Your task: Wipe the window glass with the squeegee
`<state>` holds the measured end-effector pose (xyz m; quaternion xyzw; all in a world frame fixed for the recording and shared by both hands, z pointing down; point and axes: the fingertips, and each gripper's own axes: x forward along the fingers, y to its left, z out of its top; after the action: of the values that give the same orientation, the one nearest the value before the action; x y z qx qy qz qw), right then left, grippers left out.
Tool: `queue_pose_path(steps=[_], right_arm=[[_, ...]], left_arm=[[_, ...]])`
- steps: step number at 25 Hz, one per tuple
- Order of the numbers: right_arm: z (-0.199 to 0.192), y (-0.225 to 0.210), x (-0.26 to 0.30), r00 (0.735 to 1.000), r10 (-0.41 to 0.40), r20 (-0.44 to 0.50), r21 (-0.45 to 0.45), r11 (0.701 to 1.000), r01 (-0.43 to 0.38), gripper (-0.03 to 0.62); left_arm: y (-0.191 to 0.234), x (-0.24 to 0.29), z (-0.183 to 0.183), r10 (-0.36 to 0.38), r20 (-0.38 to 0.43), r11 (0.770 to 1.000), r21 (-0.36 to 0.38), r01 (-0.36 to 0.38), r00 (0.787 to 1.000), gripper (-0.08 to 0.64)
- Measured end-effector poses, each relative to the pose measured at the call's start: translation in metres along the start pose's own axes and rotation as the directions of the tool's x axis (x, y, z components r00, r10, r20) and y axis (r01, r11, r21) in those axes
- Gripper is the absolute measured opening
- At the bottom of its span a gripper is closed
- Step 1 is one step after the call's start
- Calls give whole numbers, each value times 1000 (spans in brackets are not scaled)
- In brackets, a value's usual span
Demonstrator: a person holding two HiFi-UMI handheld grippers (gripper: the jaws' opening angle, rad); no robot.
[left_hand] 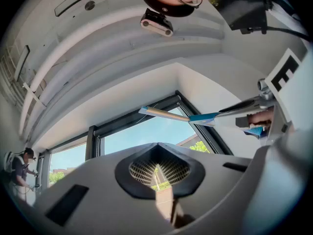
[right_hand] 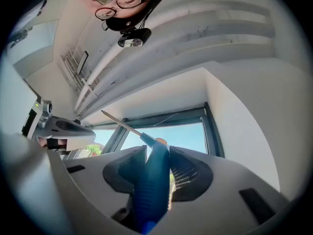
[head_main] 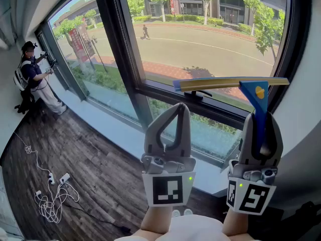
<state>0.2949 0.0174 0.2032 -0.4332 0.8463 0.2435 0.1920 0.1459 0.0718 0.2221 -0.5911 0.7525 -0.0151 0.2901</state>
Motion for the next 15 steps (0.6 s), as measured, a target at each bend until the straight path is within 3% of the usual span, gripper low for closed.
queue_pose_path(steps=[15], right_arm=[[1,7,0,1000,-19,1,0,1000,19,149]], left_arm=[[15,-9,-9,18,-12,999,-35,-19,1000,2]])
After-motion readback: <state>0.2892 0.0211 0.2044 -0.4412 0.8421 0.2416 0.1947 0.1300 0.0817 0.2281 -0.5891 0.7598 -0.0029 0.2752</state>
